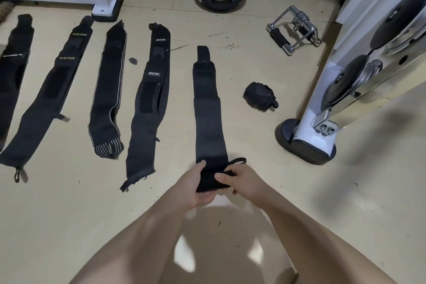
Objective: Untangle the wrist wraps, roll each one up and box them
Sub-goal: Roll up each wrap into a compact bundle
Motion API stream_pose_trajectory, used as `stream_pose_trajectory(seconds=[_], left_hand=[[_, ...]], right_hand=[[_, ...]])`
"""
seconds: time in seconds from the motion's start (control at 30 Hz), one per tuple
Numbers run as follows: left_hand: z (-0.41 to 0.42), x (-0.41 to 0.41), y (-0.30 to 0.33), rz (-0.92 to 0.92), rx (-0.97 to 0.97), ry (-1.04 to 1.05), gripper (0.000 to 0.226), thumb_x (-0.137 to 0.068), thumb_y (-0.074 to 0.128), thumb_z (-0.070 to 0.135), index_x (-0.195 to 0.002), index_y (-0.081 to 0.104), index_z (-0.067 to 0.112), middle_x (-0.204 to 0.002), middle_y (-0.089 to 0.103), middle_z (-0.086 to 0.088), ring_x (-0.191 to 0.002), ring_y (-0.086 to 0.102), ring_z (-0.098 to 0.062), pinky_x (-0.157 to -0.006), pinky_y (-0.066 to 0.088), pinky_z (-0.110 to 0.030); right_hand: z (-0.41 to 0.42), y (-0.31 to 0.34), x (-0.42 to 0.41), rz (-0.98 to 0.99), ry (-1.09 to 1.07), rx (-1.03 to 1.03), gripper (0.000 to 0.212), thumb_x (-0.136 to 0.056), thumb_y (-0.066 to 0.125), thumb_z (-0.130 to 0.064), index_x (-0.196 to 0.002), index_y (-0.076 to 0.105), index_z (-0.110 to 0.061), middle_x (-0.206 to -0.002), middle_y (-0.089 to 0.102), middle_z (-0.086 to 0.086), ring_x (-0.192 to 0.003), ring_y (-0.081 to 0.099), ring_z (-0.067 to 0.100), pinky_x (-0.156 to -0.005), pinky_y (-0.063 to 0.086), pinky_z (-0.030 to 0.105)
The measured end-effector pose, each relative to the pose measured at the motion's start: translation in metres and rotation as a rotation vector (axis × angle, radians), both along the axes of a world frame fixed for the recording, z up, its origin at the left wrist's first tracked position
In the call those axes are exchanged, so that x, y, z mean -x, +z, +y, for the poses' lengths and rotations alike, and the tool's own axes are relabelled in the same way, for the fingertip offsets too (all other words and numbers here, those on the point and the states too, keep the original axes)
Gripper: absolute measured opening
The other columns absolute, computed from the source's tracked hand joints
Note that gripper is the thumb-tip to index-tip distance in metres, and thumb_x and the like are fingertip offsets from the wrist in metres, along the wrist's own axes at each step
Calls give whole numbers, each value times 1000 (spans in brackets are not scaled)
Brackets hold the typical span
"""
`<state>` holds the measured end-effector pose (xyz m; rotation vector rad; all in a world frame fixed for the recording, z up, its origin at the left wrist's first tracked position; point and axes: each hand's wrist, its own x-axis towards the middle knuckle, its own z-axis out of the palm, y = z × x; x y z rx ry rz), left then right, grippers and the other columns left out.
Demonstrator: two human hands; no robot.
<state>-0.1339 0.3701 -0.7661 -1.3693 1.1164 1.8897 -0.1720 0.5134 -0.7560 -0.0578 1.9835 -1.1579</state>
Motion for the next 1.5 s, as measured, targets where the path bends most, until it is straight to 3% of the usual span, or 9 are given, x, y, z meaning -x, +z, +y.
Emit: stream_pose_trajectory(seconds=[0.33, 0.47, 0.6, 0.7, 0.9, 1.03, 1.27, 1.4, 1.5], left_hand=[[8, 7, 3, -76, -87, 141, 34, -87, 37, -10, -114, 58, -2, -103, 66, -24, -89, 67, -41, -46, 57, -48], [10, 7, 9, -26, -143, 141, 37, -87, 33, -12, -114, 58, -6, -107, 66, -26, -99, 64, -45, -61, 56, -56], [13, -5, 5, 76, -211, 73, 29, -97, 45, 18, -120, 58, 6, -112, 69, -18, -104, 65, -40, -81, 55, -45], [12, -12, -2, 106, -182, -16, 29, -95, 50, 10, -123, 56, 3, -111, 69, -19, -102, 68, -33, -88, 54, -39], [6, -6, 4, 34, -88, 75, 9, -95, 48, 0, -99, 55, -4, -89, 64, -21, -63, 69, -30, -46, 56, -26], [0, -4, 7, -35, -73, 51, 10, -94, 48, 2, -98, 56, -3, -81, 64, -22, -50, 67, -27, -41, 54, -24], [5, -7, 0, 32, 35, -86, 18, -97, 50, 20, -107, 61, 10, -92, 69, -9, -80, 66, -23, -69, 55, -35], [2, -10, -8, 147, -42, -156, 30, -90, 64, 30, -114, 64, 13, -108, 72, -9, -101, 68, -23, -93, 54, -40], [3, -11, -12, 185, -74, -230, 31, -93, 61, 27, -119, 63, 12, -115, 70, -8, -109, 65, -21, -98, 50, -38]], right_hand=[[3, 1, 1, 88, -89, 4, 9, -94, 55, -14, -96, 46, -10, -76, 55, 4, -37, 50, 11, -38, 36, 17], [2, -2, 4, 11, -172, -67, 14, -92, 60, -17, -81, 53, -10, -62, 55, 1, -34, 49, 12, -38, 35, 21], [3, -10, 7, 14, -178, -252, 17, -88, 62, -18, -78, 49, -13, -64, 54, 3, -42, 45, 13, -45, 34, 24], [1, -7, 6, -74, -166, -238, 15, -92, 57, -22, -84, 47, -13, -66, 56, 6, -45, 48, 16, -42, 36, 22], [5, 4, 0, -237, -117, -13, 26, -94, 53, -40, -107, 55, -18, -96, 55, -7, -88, 54, 13, -85, 52, 41], [11, 6, 1, -121, -138, 135, 14, -91, 62, -19, -100, 62, -8, -77, 57, -6, -69, 57, 8, -73, 55, 35], [4, -2, 0, -17, -152, -103, 22, -90, 61, -22, -77, 51, -9, -65, 49, 0, -55, 43, 14, -50, 34, 22], [4, 1, 0, -110, -206, -134, 4, -94, 50, -18, -92, 52, -16, -84, 58, 3, -59, 51, 16, -46, 36, 21], [5, 4, -1, -168, -153, -149, 17, -97, 38, -16, -100, 55, -20, -89, 61, 6, -57, 56, 19, -47, 38, 21]])
